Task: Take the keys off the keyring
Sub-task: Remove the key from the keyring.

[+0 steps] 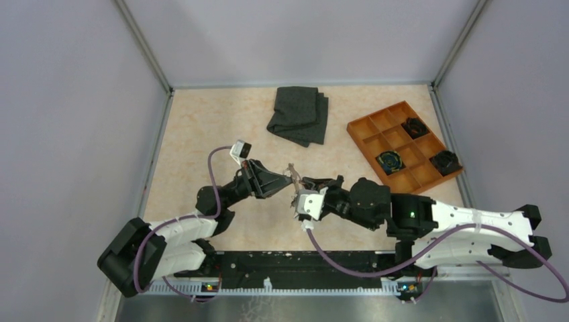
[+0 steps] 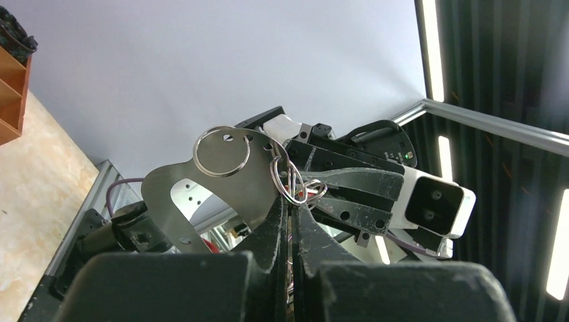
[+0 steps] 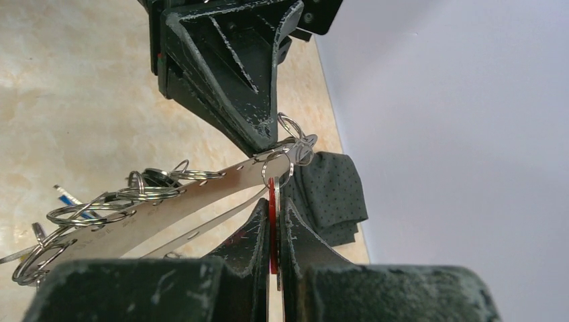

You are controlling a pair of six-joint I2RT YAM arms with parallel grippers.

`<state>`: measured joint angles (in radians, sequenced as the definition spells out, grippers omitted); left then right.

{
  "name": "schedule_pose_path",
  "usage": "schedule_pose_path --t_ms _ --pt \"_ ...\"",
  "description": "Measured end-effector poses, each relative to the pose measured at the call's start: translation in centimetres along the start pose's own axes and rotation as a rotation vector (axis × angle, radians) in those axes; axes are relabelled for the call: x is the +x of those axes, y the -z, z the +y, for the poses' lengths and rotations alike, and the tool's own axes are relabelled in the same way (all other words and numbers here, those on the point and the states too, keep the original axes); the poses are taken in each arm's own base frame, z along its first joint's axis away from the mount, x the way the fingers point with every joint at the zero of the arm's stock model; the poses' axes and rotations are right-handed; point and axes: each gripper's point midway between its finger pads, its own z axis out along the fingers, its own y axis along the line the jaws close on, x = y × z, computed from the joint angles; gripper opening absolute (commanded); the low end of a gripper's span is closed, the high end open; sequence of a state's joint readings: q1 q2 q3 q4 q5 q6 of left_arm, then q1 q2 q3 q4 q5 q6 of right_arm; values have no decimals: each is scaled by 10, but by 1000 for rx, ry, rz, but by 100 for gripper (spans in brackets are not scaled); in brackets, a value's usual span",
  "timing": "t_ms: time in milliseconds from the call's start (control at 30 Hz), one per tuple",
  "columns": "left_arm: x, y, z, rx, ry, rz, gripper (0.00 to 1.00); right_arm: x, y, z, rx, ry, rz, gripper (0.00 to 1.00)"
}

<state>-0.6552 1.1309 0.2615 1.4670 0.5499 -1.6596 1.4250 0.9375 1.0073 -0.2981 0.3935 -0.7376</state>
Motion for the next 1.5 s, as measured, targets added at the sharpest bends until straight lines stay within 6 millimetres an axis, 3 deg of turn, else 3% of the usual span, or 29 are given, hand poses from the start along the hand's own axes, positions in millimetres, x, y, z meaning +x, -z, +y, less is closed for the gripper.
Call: schedule_pose_path --t_ms 200,433,700,800,867,1000,1333,1500 --pt "-2 0 0 -2 32 -15 0 -2 -1 -4 20 15 -4 0" --pt "-3 0 0 -5 52 -17 0 0 -8 9 -13 52 10 0" --pt "-4 2 4 -17 58 -27 0 2 -10 11 -12 74 25 0" --pt "-4 5 9 -29 65 -34 7 3 -12 15 -27 82 31 0" --pt "-3 7 13 -40 71 -36 19 3 -12 17 -44 88 36 0" --pt "-3 8 16 -48 66 -44 33 0 -12 21 -72 92 24 0" --pt "1 13 -6 3 -118 -43 39 -8 -9 23 -104 70 6 0" --pt "4 14 1 -59 -268 -12 43 -9 -8 26 -124 50 -2 0"
